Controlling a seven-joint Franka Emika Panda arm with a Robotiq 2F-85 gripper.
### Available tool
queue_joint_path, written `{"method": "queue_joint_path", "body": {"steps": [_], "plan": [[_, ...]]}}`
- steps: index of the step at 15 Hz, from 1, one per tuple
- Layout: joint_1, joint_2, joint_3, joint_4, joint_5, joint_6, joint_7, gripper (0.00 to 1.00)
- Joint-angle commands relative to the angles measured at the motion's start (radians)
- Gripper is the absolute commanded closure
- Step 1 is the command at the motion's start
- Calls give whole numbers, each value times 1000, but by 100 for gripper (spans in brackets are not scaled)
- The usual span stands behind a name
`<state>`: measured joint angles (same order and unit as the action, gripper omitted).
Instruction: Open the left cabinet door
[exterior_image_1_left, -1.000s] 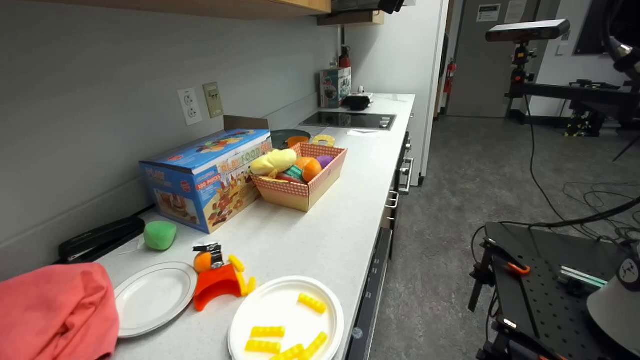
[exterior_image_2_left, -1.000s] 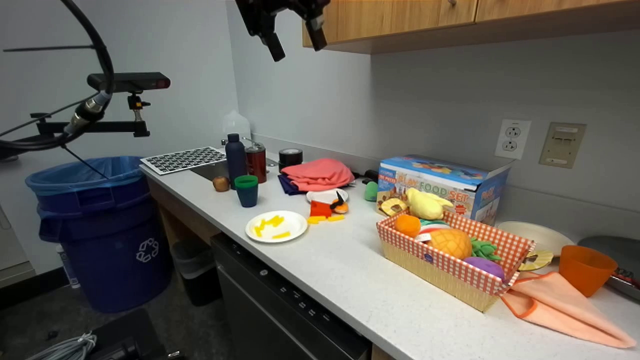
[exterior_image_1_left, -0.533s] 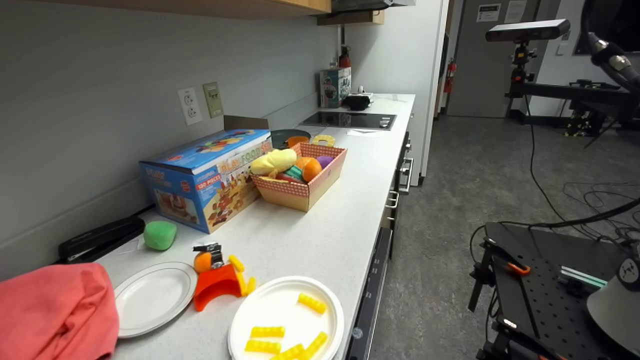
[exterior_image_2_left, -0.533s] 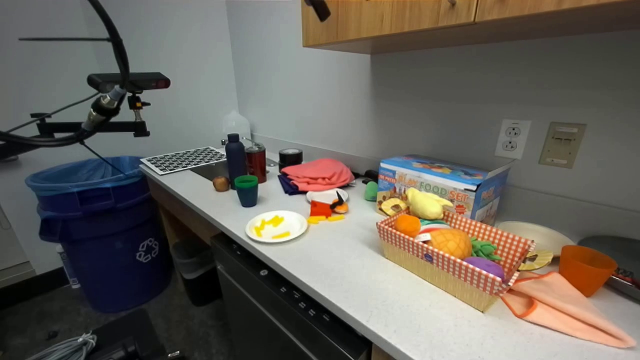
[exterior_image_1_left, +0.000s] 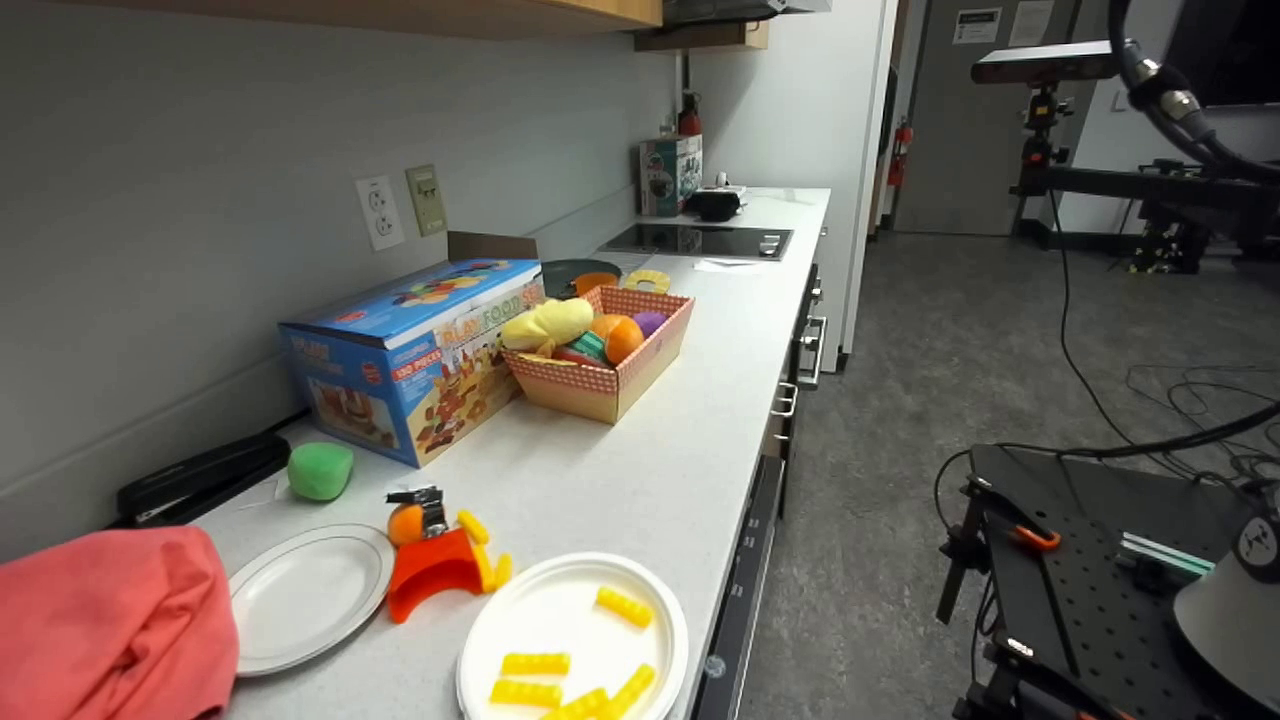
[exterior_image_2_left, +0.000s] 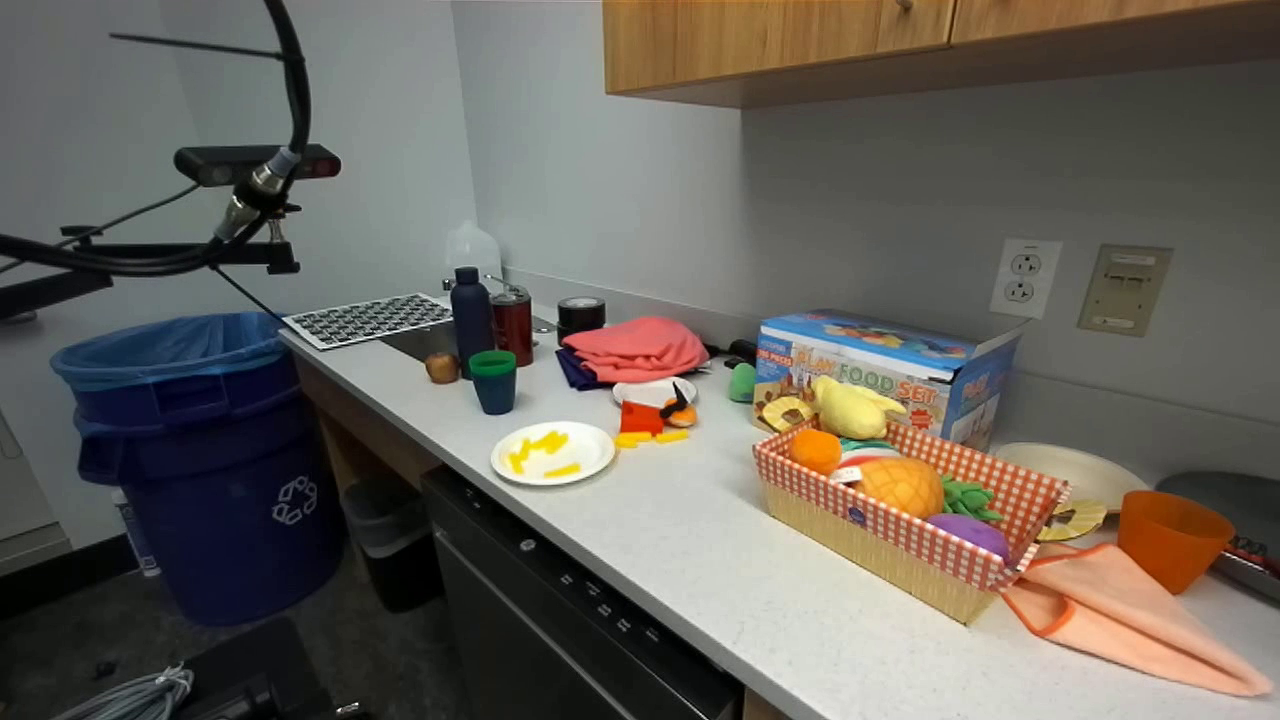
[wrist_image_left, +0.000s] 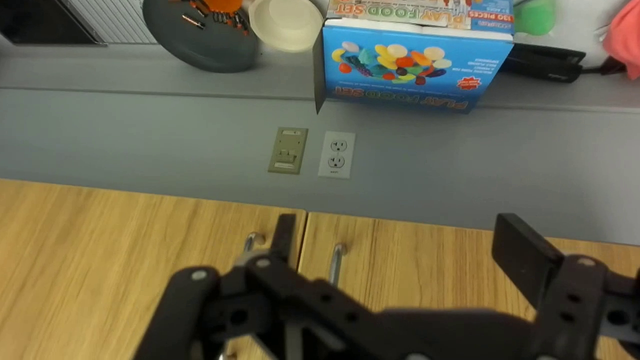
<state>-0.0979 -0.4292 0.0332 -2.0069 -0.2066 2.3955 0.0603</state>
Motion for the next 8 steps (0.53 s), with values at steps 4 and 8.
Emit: {"method": "queue_joint_path", "body": {"steps": [4,8], "plan": [[48,120,-19,153,24,-27,-112,0],[38,108,-10,119,2,4,-78,0]]}}
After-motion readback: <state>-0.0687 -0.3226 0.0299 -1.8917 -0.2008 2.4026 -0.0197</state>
